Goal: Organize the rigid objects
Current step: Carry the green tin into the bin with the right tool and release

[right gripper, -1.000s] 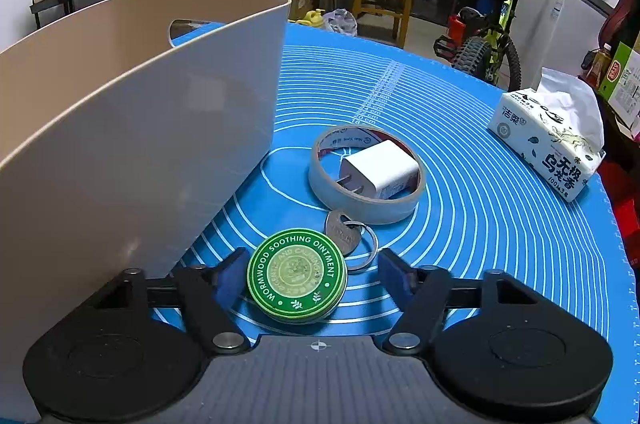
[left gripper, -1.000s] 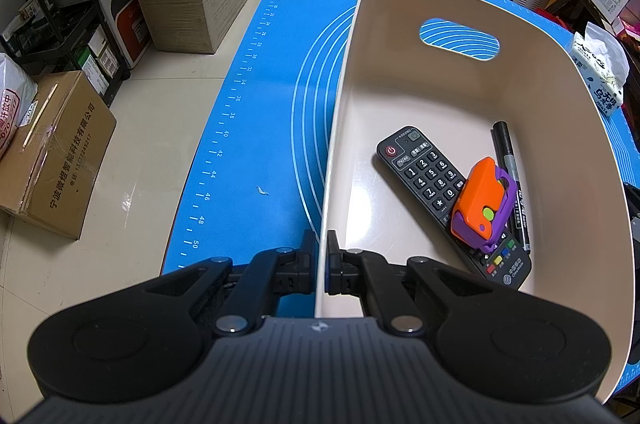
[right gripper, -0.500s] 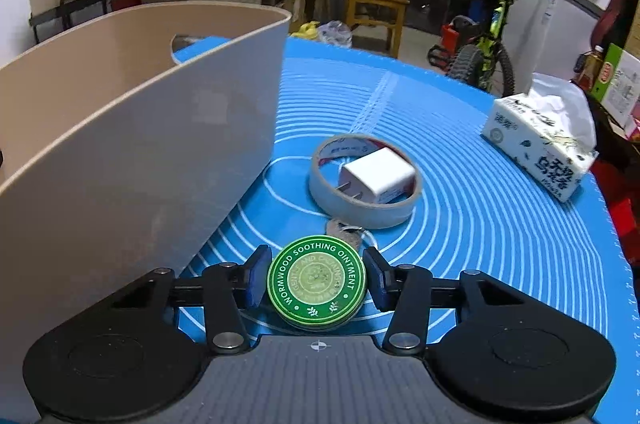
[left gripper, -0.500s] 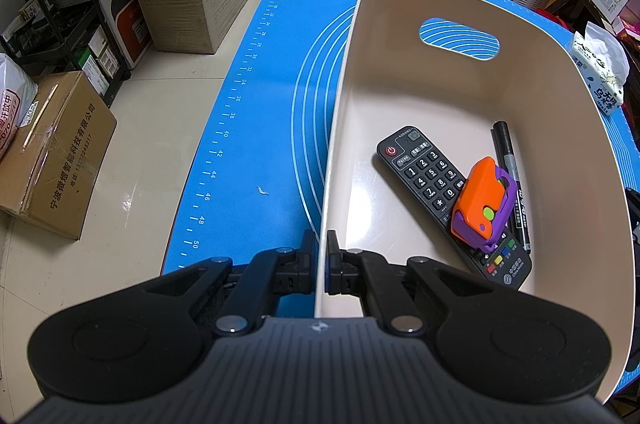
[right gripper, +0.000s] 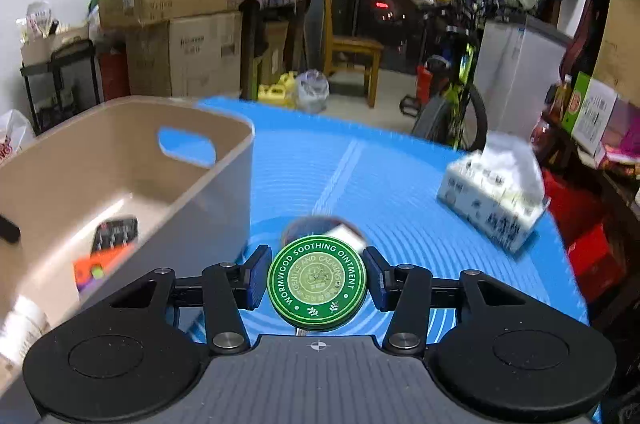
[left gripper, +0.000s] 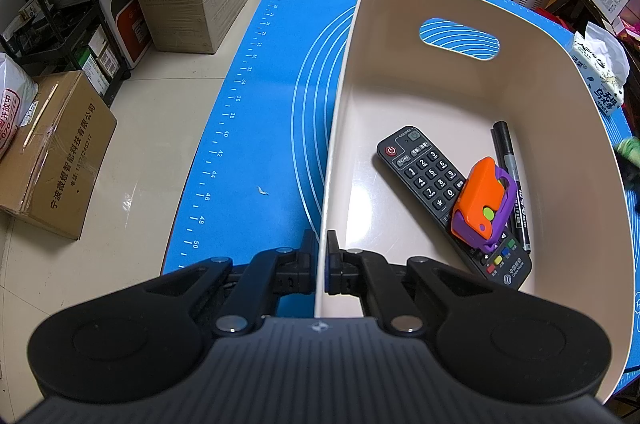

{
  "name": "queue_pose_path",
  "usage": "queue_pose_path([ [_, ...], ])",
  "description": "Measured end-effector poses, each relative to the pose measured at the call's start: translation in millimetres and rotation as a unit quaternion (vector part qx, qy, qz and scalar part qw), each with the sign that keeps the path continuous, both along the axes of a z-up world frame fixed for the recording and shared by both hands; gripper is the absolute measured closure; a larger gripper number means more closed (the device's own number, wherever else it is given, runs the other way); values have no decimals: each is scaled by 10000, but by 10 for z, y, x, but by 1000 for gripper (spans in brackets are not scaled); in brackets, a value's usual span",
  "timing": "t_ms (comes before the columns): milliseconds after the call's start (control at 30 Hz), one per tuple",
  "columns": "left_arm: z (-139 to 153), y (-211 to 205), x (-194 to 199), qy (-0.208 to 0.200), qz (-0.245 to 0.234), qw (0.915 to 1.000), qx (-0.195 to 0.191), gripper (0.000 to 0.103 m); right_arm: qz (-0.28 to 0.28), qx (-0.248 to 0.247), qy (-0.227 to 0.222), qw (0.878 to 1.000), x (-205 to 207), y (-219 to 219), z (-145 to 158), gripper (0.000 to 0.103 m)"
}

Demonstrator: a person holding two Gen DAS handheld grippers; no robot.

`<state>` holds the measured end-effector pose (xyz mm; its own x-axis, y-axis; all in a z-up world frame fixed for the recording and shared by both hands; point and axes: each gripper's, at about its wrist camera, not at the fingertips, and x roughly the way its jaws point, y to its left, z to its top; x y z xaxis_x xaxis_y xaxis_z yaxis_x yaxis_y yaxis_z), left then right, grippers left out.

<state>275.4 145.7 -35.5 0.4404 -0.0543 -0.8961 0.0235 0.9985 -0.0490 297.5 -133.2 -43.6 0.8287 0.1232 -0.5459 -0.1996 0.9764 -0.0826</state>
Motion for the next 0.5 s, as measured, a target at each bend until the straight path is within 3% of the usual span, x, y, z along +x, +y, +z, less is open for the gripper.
queue_pose_path([
  [233, 0, 0, 0, 0, 0, 10000, -2, 98, 260, 88, -312, 9991, 4, 180, 379, 49],
  [500, 5, 1, -2, 1, 1, 10000, -6, 98, 709, 156, -370, 9967, 34, 561, 539, 49],
])
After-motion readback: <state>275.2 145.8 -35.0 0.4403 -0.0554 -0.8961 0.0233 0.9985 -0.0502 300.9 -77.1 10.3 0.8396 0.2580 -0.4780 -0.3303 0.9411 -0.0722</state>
